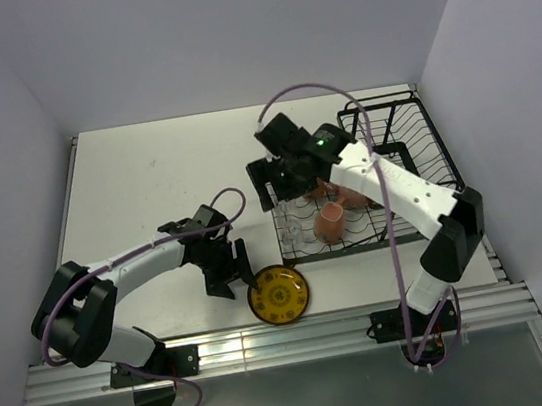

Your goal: Load the mixed dishes into the dish rack

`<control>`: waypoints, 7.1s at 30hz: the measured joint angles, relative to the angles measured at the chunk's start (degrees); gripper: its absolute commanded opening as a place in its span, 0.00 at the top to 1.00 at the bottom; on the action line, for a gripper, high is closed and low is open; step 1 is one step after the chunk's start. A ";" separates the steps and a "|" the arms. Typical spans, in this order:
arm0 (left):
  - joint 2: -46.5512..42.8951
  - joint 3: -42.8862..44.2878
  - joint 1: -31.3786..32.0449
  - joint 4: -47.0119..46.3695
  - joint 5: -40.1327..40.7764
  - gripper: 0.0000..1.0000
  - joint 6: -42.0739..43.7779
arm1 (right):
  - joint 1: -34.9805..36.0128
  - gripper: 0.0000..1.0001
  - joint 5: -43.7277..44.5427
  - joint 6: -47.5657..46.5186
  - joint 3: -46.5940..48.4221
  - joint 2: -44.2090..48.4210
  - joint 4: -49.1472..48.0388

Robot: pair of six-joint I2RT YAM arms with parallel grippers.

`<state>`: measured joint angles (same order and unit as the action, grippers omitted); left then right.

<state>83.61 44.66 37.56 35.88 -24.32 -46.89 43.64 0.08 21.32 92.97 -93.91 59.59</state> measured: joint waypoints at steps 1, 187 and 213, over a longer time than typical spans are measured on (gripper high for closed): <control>0.00 -0.42 0.00 -0.63 0.00 0.28 0.26 | 0.00 0.15 -0.02 0.04 2.19 0.90 0.39; -11.26 40.19 7.43 -23.41 -27.04 0.68 7.32 | -6.62 1.00 -30.45 7.45 0.55 40.72 -0.17; 14.91 77.92 7.67 -2.99 -2.78 1.00 28.44 | -6.64 1.00 -21.73 5.60 0.74 48.37 14.12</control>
<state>98.52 122.58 45.23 32.88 -27.09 -18.46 36.99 -21.65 26.92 93.71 -45.54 73.71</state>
